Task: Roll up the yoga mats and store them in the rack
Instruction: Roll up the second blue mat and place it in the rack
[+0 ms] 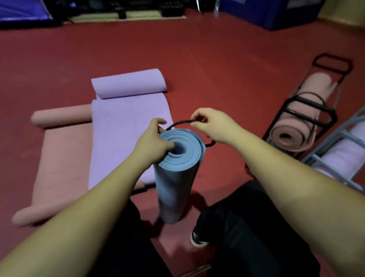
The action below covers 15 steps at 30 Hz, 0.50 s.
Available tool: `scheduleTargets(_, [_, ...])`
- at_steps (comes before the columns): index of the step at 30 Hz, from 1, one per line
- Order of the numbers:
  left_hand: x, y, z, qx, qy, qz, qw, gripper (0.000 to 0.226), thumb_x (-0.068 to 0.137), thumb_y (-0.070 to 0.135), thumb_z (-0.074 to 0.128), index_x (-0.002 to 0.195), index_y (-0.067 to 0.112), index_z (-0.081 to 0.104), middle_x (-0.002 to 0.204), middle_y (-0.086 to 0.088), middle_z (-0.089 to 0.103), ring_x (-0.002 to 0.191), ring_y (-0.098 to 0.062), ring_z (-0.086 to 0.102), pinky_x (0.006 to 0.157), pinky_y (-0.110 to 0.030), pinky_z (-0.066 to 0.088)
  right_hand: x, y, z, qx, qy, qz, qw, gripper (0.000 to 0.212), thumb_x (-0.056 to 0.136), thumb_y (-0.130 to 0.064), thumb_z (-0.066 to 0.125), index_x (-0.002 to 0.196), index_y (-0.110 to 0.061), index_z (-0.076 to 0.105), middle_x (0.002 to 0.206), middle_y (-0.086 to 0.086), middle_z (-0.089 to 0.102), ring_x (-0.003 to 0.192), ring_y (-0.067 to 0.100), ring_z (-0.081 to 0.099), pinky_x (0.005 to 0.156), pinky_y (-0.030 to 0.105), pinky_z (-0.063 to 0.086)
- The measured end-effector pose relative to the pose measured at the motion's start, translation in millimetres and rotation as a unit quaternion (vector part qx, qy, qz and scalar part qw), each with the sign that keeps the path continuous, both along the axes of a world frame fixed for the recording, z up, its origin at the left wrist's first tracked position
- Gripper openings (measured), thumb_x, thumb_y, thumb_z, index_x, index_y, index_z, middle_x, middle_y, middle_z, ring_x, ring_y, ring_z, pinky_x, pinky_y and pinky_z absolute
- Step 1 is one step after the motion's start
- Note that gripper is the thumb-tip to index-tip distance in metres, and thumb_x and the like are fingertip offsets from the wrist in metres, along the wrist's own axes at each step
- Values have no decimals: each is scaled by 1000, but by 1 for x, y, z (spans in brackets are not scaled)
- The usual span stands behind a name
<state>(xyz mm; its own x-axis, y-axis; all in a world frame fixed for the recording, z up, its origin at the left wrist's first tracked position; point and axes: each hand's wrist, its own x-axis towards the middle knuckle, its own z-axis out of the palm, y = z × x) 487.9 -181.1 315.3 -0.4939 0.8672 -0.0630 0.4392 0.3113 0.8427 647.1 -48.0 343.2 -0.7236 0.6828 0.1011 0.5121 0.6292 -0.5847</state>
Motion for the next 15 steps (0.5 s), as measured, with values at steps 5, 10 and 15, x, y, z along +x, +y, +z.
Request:
scheduleTargets(5, [1, -9, -10, 5, -6, 28, 1000, 83, 76, 14, 68, 149, 34, 32, 123, -2, 49, 101, -24, 59, 88, -38, 51, -26, -9, 7, 19, -49, 55, 997, 20, 93, -24, 64, 111, -17, 69, 104, -5, 61, 96, 10, 55, 89, 27, 42])
scheduleTargets(10, [6, -1, -18, 9, 12, 25, 1000, 57, 83, 11, 64, 137, 25, 53, 149, 0, 28, 116, -20, 57, 85, -21, 37, -30, -13, 0, 21, -63, 114, 991, 19, 95, -23, 62, 112, -18, 69, 102, -7, 56, 100, 11, 54, 91, 25, 40])
scheduleTargets(15, [2, 12, -16, 19, 1, 60, 998, 46, 82, 9, 61, 126, 18, 60, 127, 1, 63, 111, -16, 58, 82, -20, 37, -13, -19, -12, 52, -1, 100, 994, 11, 95, -20, 63, 99, -12, 69, 94, -3, 54, 91, 14, 53, 84, 29, 41])
